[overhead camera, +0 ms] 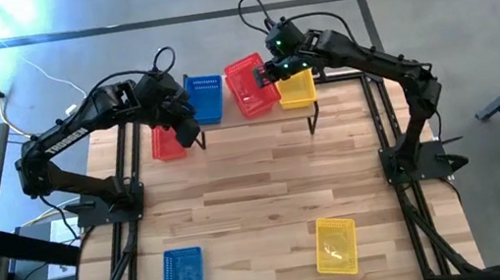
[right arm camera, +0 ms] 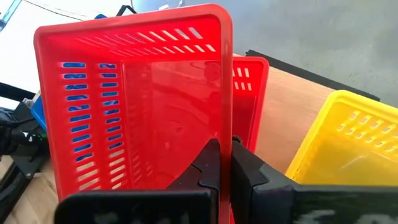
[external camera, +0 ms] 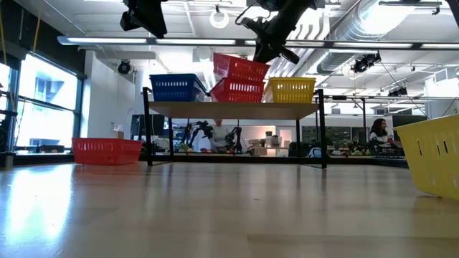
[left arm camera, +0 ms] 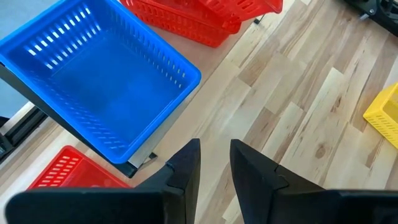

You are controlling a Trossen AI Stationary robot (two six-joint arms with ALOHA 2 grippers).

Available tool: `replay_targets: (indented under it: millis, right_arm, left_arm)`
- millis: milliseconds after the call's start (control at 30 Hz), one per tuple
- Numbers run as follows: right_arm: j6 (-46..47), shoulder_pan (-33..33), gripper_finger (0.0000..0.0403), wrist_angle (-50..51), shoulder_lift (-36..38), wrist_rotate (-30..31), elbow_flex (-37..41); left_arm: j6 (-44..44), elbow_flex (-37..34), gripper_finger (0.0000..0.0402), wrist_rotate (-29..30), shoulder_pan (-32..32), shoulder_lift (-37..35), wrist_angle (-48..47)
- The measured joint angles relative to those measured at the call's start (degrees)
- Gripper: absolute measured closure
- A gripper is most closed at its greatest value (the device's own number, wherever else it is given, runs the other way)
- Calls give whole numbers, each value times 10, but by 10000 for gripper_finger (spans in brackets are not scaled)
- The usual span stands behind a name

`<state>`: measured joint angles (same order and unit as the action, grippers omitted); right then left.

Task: Stack baskets on shelf by color
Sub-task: Stack the bottom red basket into the other red basket on the shelf

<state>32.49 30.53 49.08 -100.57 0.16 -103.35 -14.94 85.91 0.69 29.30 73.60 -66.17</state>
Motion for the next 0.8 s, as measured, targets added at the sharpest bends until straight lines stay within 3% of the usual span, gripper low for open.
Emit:
replay_targets:
  millis: [800]
  right_arm:
    - [7, -3, 383, -2, 0, -9, 0]
  left_arm:
    - [1, 0, 324, 0, 0, 0, 0]
